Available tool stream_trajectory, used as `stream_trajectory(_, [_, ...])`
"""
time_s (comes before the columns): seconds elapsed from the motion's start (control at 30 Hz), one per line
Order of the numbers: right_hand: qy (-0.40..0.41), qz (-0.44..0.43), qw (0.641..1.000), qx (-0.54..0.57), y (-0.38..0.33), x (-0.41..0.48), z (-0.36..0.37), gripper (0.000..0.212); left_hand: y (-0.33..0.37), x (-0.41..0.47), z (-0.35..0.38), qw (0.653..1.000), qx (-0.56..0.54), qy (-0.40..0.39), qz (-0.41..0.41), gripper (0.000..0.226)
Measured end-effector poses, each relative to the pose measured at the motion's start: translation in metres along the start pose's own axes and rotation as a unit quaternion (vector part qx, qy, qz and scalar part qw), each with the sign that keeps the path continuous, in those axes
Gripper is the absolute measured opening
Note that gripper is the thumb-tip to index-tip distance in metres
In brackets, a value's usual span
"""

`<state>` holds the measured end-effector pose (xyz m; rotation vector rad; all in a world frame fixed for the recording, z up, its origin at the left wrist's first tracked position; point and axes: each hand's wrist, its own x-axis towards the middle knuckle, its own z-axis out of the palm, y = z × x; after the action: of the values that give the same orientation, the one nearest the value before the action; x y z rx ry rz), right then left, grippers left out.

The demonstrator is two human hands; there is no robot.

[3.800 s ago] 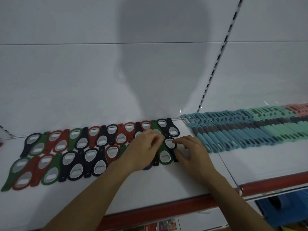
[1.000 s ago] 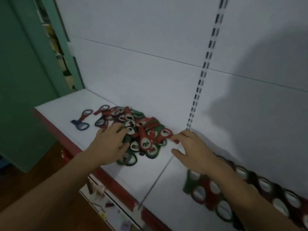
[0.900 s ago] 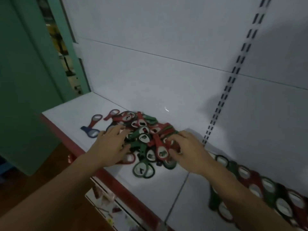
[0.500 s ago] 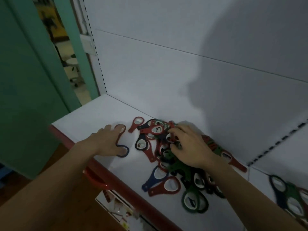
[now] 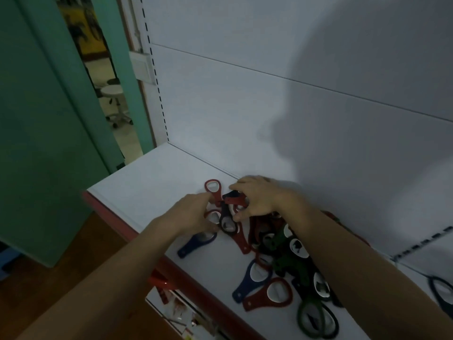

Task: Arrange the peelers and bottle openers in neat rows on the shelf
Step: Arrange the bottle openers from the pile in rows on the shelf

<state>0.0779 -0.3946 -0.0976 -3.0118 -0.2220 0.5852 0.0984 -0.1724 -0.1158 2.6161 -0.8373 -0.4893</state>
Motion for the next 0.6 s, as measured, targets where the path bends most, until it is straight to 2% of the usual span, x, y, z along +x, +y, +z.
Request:
stream_trajectory(0.07, [-0.006, -0.02, 1.0, -0.005, 0.006, 0.005, -0.005, 0.093, -0.001, -0.008, 0.0, 1.0, -0.011, 0.016, 0.024, 0.055])
stream_trajectory(0.1, [-0.015, -0.028, 0.999, -0.002, 0.009, 0.004, -0.005, 0.097, -0.002, -0.013, 0.001, 0.999, -0.021, 0.019, 0.045, 0.052])
stream_trajectory(0.2, [-0.018, -0.044, 0.999, 0.001, 0.018, -0.004, -0.002, 0.105, -0.007, -0.023, 0.004, 0.997, 0.061, 0.003, 0.054, 0.062])
stream_trajectory(0.27, [0.005, -0.049, 0.999, 0.008, 0.021, -0.008, 0.001, 0.094, -0.007, -0.021, 0.007, 0.993, 0.104, -0.009, 0.055, 0.056])
stream_trajectory(0.37, [0.008, -0.05, 0.999, 0.005, 0.018, -0.009, -0.001, 0.079, 0.0, -0.017, 0.007, 0.989, 0.114, -0.017, 0.092, 0.035])
stream_trajectory(0.5, [0.047, -0.042, 0.998, -0.03, 0.016, -0.018, 0.008, 0.05, -0.003, -0.014, 0.014, 0.986, 0.139, 0.019, 0.093, 0.042])
stream_trajectory(0.6, [0.11, -0.044, 0.991, -0.061, 0.013, -0.023, 0.018, 0.053, -0.013, -0.01, 0.017, 0.991, 0.094, 0.03, 0.095, 0.047])
